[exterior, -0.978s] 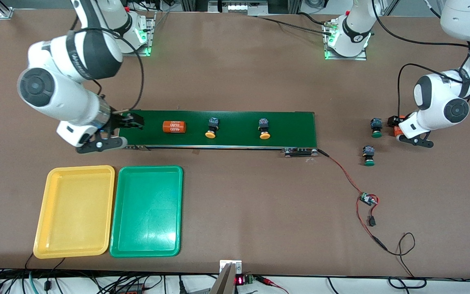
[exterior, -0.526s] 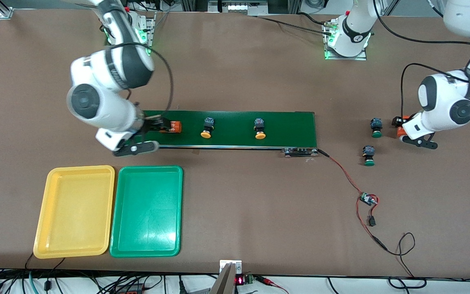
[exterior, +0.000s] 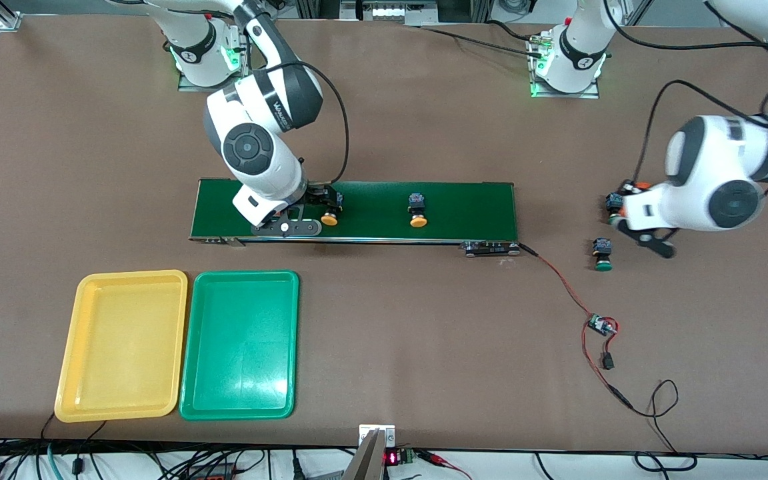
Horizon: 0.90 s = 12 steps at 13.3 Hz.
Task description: Sort buttons by color to trays
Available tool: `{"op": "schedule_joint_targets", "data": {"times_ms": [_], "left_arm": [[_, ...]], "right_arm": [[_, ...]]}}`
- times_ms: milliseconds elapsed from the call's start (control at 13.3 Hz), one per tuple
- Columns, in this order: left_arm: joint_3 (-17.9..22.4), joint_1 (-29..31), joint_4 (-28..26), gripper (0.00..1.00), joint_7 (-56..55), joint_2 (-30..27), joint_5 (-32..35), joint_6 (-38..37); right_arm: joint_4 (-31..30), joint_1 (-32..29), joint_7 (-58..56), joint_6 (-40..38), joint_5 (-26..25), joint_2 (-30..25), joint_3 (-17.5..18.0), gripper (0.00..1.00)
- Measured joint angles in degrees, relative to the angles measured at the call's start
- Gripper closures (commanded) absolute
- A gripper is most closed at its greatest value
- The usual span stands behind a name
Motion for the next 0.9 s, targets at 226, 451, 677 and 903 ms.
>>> {"op": "schedule_joint_targets", "data": {"times_ms": [226, 451, 677, 903], "left_arm": [[-5.9, -0.8, 0.0, 0.96, 4.6, 0.6, -3.1, 2.0], [-10.9, -2.2, 0.0, 0.98, 10.2, 2.4, -3.5, 7.6], [-13.9, -4.6, -0.1, 0.98, 14.9, 5.6, -3.5, 14.9], [-16.7, -6.1, -0.1, 0.98, 16.0, 8.0, -3.5, 19.3]], "right_arm": [[0.0, 1.2, 1.3, 0.1, 0.0, 1.8, 0.0, 0.0], [-0.5, 1.5, 1.9, 0.5, 0.0, 3.5, 0.0, 0.0], [-2.9, 1.7, 2.0, 1.4, -0.1, 4.0, -0.2, 0.0], [-4.1, 1.7, 2.1, 2.0, -0.1, 4.0, -0.3, 0.0]]}}
